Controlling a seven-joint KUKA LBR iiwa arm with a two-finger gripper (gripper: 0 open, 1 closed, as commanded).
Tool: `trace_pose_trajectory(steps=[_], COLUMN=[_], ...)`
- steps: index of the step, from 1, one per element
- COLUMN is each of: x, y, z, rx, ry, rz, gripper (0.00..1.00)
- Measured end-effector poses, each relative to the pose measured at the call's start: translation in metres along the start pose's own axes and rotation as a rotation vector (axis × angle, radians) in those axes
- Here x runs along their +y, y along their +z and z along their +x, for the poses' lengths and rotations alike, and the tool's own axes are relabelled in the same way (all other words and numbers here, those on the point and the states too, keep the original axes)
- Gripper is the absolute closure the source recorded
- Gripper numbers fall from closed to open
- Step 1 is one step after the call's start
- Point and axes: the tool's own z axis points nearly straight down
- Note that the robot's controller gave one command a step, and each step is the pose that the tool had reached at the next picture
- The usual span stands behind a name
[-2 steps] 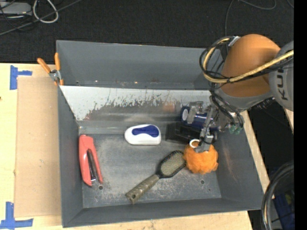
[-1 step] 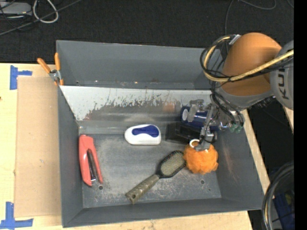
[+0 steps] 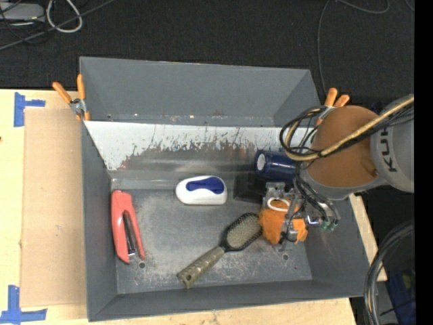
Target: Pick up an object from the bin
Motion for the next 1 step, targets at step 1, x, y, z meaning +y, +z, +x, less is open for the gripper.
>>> trace_pose_trajectory(steps=[1], x=[-0.0502], y=[0.0002], z=[0.0321], rx=[-0.01], ry=[0.061], rz=[0.002], gripper=[0.0])
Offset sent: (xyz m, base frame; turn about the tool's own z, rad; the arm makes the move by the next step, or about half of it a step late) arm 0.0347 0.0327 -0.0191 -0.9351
